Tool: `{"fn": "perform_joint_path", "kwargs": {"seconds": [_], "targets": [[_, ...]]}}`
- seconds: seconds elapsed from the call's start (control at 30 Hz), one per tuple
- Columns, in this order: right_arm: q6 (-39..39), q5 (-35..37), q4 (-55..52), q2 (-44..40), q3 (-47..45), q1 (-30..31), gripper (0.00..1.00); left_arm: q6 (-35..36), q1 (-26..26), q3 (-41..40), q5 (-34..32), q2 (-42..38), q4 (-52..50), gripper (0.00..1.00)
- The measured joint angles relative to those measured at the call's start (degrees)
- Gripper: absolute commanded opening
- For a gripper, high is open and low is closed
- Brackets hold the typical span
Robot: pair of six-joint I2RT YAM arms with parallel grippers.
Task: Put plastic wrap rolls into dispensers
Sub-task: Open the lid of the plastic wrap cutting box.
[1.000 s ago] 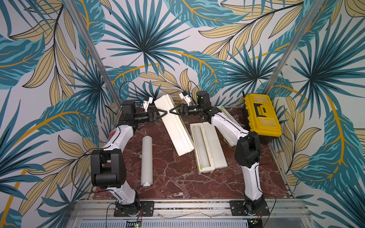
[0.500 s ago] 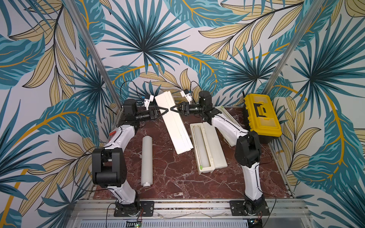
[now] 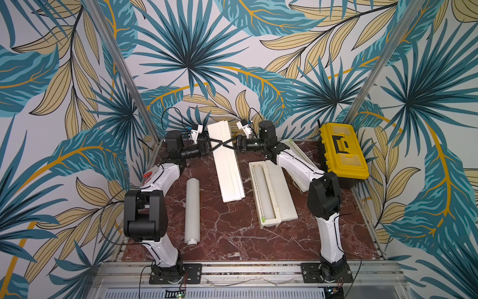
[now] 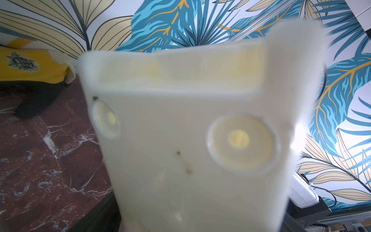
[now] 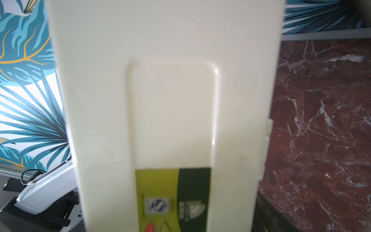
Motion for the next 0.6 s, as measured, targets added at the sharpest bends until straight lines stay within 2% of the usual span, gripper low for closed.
{"fn": "perform_joint_path", "kwargs": {"seconds": [0.2, 0.3, 0.6], "targets": [[0.5, 0.7, -2.9, 0.1, -0.6, 0.0, 0.61, 1.4, -1.4, 0.0, -3.5, 0.8, -0.8, 0.89], [0.6, 0.7, -4.0, 0.5, -0.8, 0.0, 0.6, 3.0, -1.7, 0.0, -4.5, 1.2, -2.7, 0.99], [-1.7, -2.1, -8.1, 0.8, -1.0, 0.2, 0.59, 7.5, -1.3, 0.9, -5.3, 1.2, -5.9, 1.0]]}}
